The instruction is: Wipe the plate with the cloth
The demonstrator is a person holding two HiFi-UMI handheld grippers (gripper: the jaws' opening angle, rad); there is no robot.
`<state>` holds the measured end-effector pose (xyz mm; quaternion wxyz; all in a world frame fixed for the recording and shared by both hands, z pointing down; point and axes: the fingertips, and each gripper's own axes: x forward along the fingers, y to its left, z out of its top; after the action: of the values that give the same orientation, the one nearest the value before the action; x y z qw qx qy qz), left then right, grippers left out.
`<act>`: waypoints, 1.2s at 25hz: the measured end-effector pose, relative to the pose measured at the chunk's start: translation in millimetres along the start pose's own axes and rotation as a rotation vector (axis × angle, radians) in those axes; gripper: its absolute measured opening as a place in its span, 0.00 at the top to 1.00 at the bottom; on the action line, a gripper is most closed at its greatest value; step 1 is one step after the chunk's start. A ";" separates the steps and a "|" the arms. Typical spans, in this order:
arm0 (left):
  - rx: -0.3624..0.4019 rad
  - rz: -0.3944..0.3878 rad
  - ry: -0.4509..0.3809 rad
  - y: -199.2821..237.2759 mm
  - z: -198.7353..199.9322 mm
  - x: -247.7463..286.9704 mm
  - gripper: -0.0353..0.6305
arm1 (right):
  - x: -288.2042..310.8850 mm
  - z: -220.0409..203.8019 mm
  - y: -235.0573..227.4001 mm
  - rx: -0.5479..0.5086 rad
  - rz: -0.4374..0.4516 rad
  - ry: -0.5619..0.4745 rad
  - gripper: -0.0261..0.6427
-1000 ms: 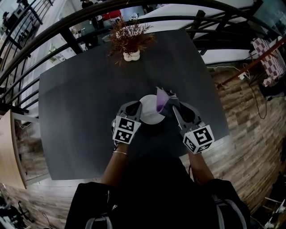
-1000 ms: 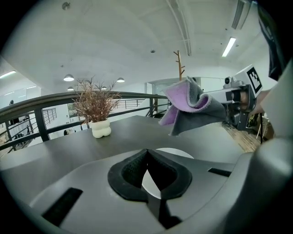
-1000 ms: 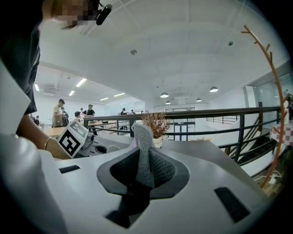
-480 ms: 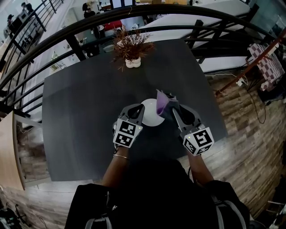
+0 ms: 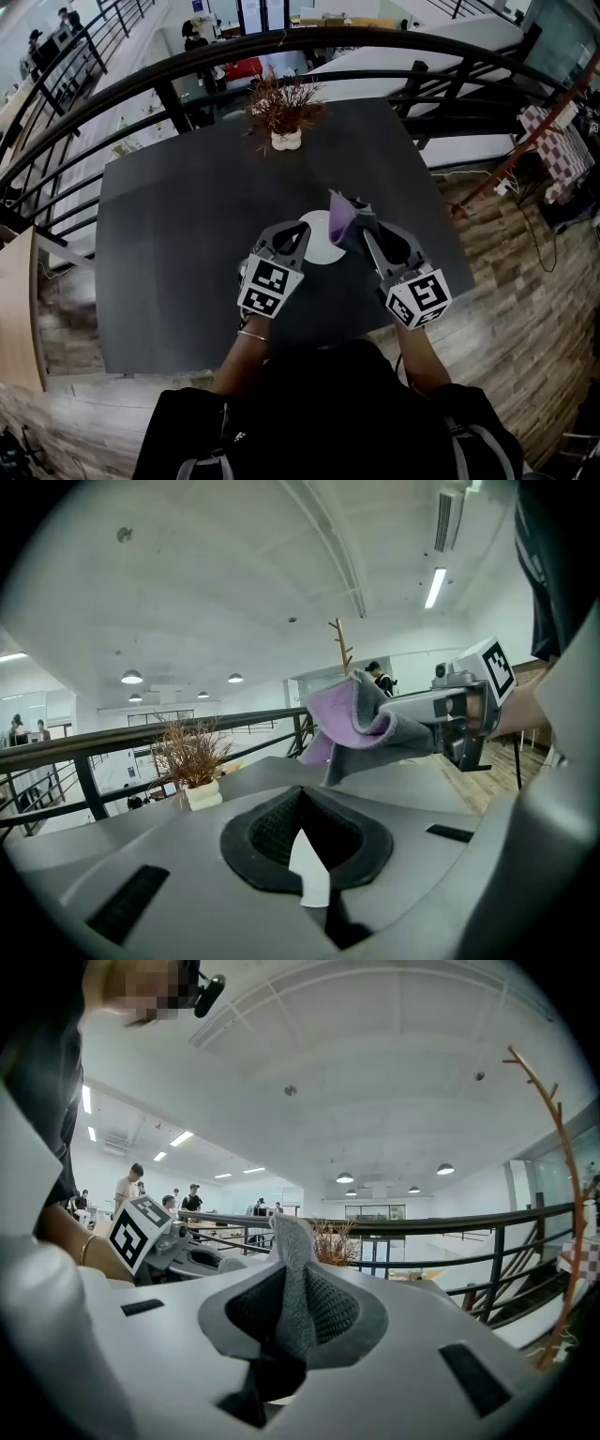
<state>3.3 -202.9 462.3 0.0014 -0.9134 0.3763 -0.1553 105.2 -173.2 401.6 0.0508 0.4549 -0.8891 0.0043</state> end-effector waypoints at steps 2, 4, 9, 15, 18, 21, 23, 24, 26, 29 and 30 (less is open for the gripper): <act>0.005 -0.002 -0.007 -5.4 5.3 -3.9 0.94 | -5.2 6.1 1.0 -0.004 0.005 -0.011 0.87; 0.011 0.005 -0.011 -8.2 8.4 -9.0 0.94 | -8.6 8.2 3.3 -0.006 0.016 -0.012 0.87; 0.003 0.017 -0.029 -20.0 16.8 -28.0 0.94 | -15.3 3.8 11.9 0.026 0.048 -0.002 0.87; 0.009 0.016 -0.028 -45.0 27.5 -34.0 0.94 | -24.9 6.6 22.3 0.066 0.115 -0.023 0.87; 0.006 0.022 -0.032 -58.0 36.5 -31.4 0.94 | -35.0 7.2 21.9 0.073 0.146 -0.020 0.87; 0.001 0.033 -0.044 -71.8 49.2 -29.5 0.94 | -45.2 15.4 16.0 0.058 0.179 -0.030 0.87; -0.006 0.047 -0.052 -78.7 54.9 -30.7 0.94 | -51.7 19.8 11.7 0.055 0.190 -0.043 0.87; -0.007 0.054 -0.052 -81.1 56.3 -32.0 0.94 | -54.6 21.2 10.6 0.055 0.194 -0.048 0.87; -0.004 0.064 -0.049 -85.5 57.5 -34.9 0.94 | -60.1 23.2 9.4 0.050 0.201 -0.058 0.87; -0.007 0.082 -0.043 -89.5 57.5 -37.4 0.94 | -65.8 23.2 6.6 0.041 0.213 -0.066 0.87; -0.005 0.088 -0.040 -91.0 58.0 -38.3 0.94 | -67.5 23.2 5.7 0.040 0.219 -0.068 0.87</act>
<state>56.6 -118.0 407.1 0.0133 -0.8989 0.4163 -0.1357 137.8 -116.5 372.4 0.0107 0.3560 -0.9343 0.0119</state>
